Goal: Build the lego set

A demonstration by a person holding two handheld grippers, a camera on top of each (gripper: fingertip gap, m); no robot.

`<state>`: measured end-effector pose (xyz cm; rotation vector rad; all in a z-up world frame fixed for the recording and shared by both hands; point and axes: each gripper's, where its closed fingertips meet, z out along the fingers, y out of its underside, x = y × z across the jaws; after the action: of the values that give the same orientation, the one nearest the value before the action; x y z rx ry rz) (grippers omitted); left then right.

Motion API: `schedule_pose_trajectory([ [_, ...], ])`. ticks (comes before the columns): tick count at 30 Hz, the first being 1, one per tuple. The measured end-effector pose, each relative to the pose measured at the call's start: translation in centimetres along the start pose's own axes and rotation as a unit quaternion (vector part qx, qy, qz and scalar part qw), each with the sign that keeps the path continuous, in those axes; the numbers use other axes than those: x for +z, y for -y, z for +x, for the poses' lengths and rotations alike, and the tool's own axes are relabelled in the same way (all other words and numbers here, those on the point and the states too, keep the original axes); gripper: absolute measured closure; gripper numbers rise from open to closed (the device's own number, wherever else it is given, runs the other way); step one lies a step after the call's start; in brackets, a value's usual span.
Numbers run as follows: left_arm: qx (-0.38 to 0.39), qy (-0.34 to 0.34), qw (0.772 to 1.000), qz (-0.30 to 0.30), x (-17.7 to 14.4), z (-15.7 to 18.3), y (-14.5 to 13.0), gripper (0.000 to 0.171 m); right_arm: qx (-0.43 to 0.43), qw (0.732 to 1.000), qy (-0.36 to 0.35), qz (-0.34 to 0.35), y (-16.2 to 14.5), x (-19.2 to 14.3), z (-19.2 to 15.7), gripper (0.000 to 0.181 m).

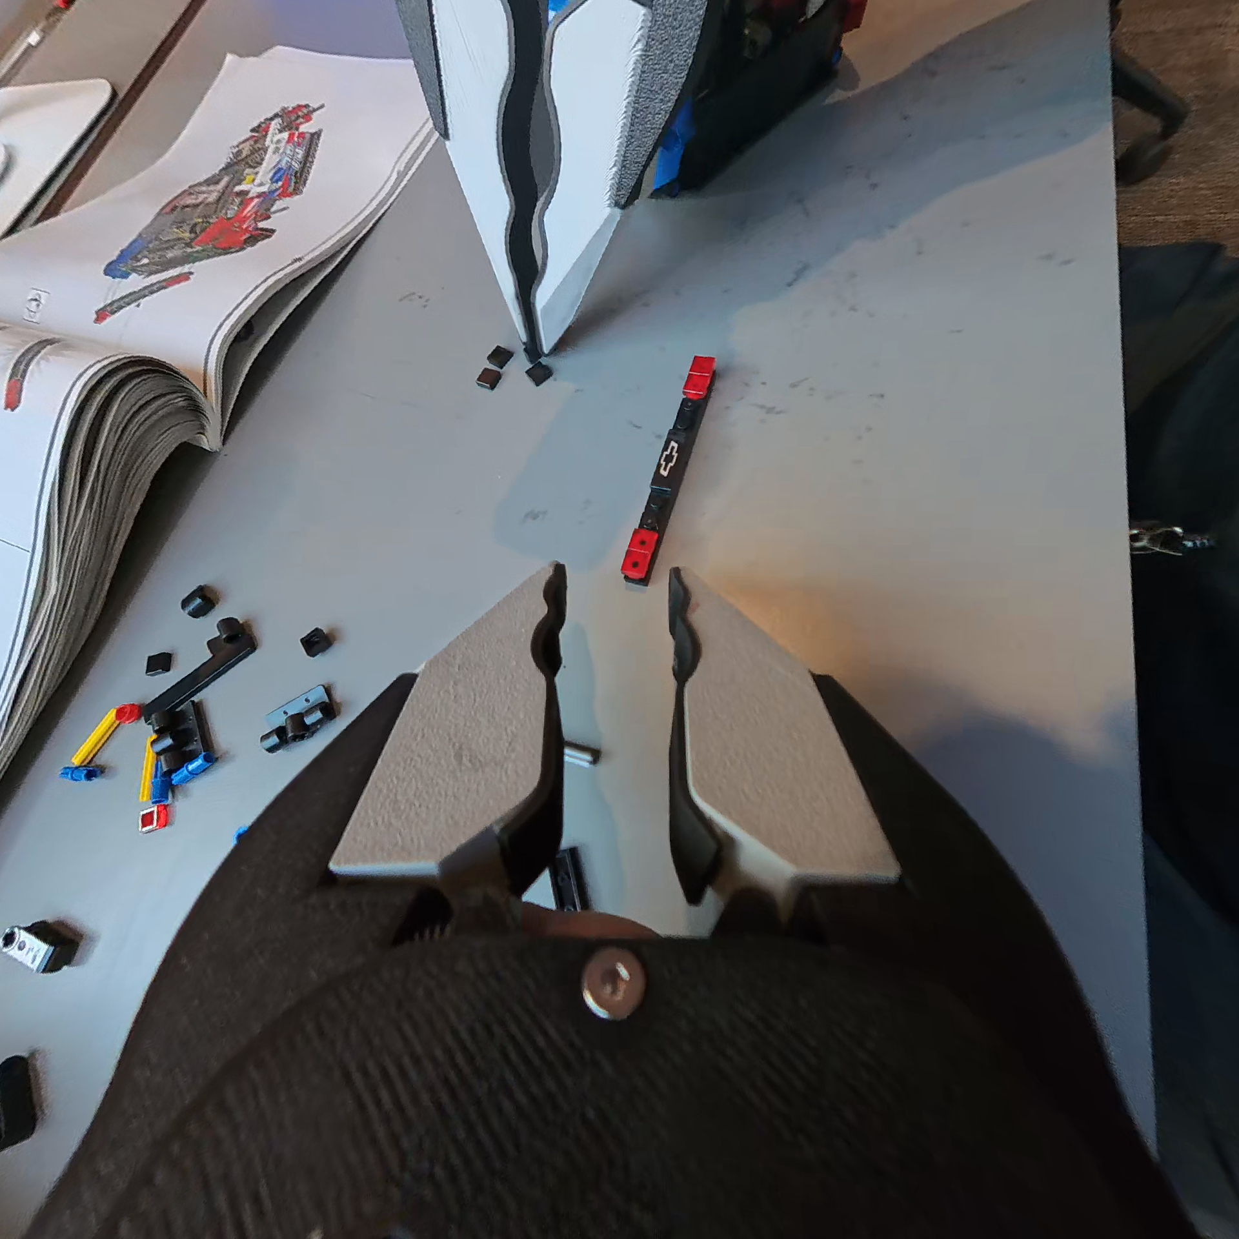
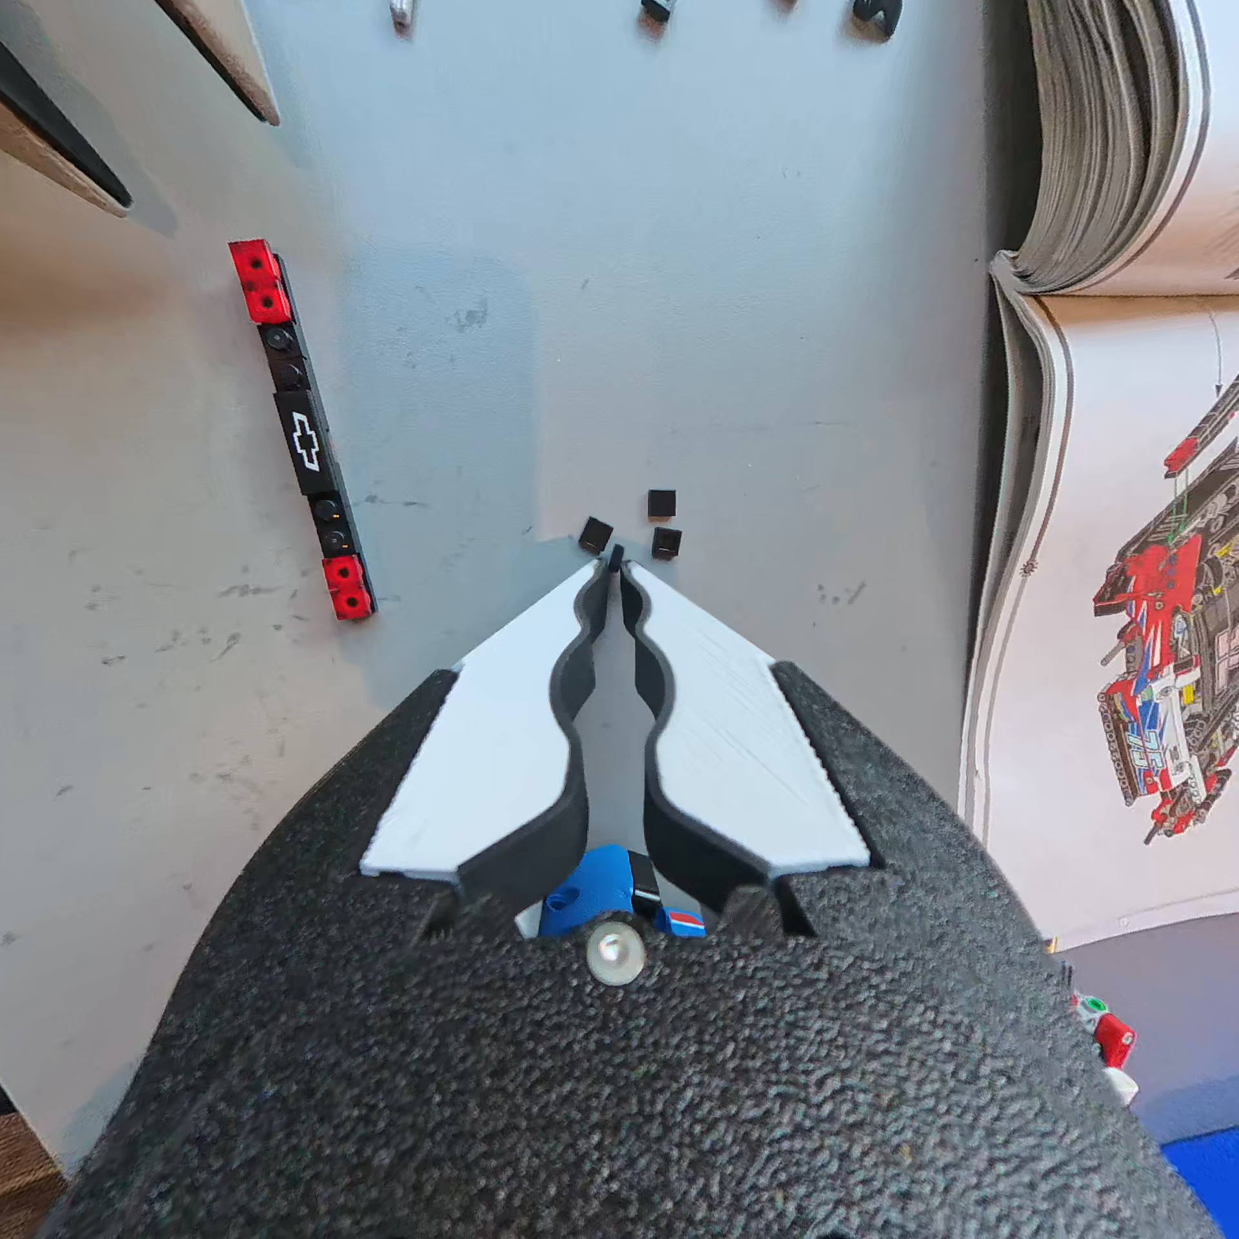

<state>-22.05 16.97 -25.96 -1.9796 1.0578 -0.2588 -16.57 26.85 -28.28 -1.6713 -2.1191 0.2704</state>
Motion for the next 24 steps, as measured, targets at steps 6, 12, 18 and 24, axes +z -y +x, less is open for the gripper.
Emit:
schedule_pose_trajectory([
  [6,0.019,0.027,0.999,0.006,0.5,-0.3,0.9,0.144,0.027,0.998,0.043,0.026,0.9,-1.0,-1.7,0.179],
  [12,0.14,0.079,0.986,0.055,1.0,0.2,4.3,0.144,0.104,0.971,0.18,0.114,3.3,-4.1,-5.8,0.179],
  [18,0.234,0.069,0.962,0.124,0.8,2.2,7.5,0.154,0.193,0.898,0.355,0.171,4.8,-7.3,-7.9,0.179],
  [24,0.268,0.066,0.953,0.127,1.2,3.0,7.8,0.158,0.213,0.866,0.419,0.172,4.5,-8.1,-8.7,0.179],
])
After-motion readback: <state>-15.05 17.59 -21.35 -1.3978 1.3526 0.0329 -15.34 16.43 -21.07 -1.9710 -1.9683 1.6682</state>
